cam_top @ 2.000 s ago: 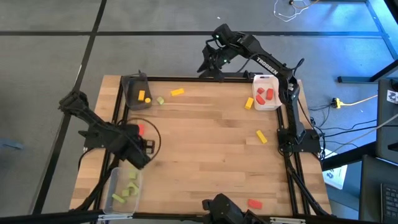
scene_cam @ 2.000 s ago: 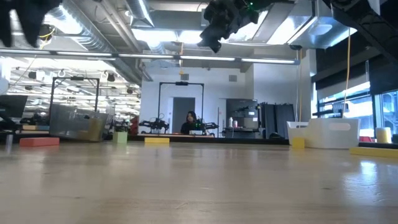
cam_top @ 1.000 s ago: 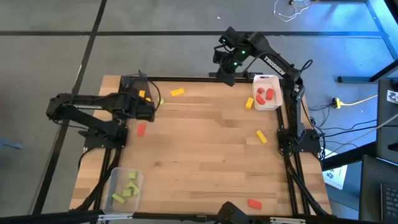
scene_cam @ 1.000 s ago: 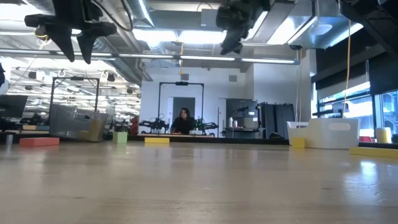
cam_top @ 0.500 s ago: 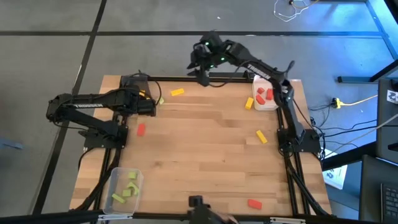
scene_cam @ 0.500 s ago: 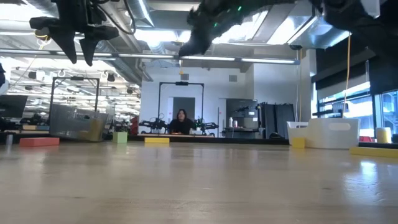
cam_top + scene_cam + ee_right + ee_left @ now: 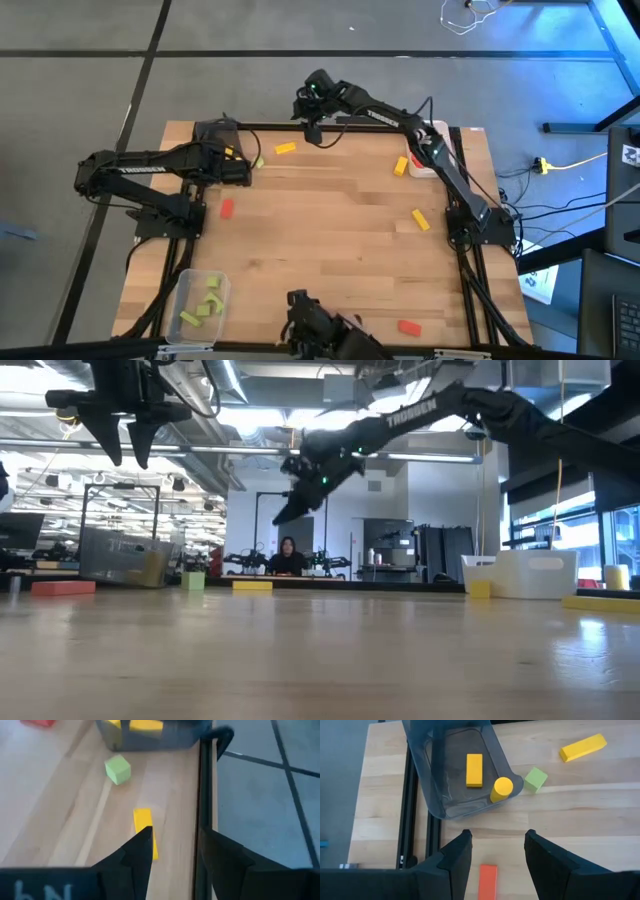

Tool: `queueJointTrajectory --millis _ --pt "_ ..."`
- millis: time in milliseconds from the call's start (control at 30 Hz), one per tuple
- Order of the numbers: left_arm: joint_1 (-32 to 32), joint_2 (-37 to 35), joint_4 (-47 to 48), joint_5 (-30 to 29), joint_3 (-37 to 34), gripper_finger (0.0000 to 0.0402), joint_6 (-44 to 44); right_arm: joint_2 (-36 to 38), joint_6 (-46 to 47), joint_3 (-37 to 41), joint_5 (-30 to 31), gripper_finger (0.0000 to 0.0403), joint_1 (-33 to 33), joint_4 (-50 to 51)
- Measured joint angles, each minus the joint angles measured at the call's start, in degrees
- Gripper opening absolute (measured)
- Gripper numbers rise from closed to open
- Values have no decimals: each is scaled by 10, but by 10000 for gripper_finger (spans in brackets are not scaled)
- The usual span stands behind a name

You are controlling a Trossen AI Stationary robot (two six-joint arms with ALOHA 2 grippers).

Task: Sort & place blocks by color
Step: Put the yellow block into the black bin

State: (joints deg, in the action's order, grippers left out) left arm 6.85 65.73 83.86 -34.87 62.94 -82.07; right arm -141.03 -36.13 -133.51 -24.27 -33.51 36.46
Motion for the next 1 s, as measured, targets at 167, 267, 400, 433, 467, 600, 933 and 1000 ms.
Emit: queueJointTrajectory --millis 167,267,400,433,467,600,933,1000 --pt "0 0 -8 -1 0 169 0 -37 -2 0 -50 163 -6 -5" --pt "0 0 -11 -1 0 169 0 -52 -1 0 -67 163 -5 -11" --pt "0 0 -19 -1 0 169 0 -59 1 0 -68 163 -5 -12" --pt "1 0 -25 -1 0 169 1 -59 1 0 -67 163 -4 -13" --pt "4 0 -34 -2 0 169 2 -58 7 -7 -62 163 -4 -10" --pt "37 0 -85 -3 0 169 61 -31 72 -12 -3 163 -5 -20" --pt "223 15 -338 135 0 169 389 122 111 -15 6 163 -33 65" --pt "265 28 -376 183 0 169 444 153 122 -15 -20 163 -43 85"
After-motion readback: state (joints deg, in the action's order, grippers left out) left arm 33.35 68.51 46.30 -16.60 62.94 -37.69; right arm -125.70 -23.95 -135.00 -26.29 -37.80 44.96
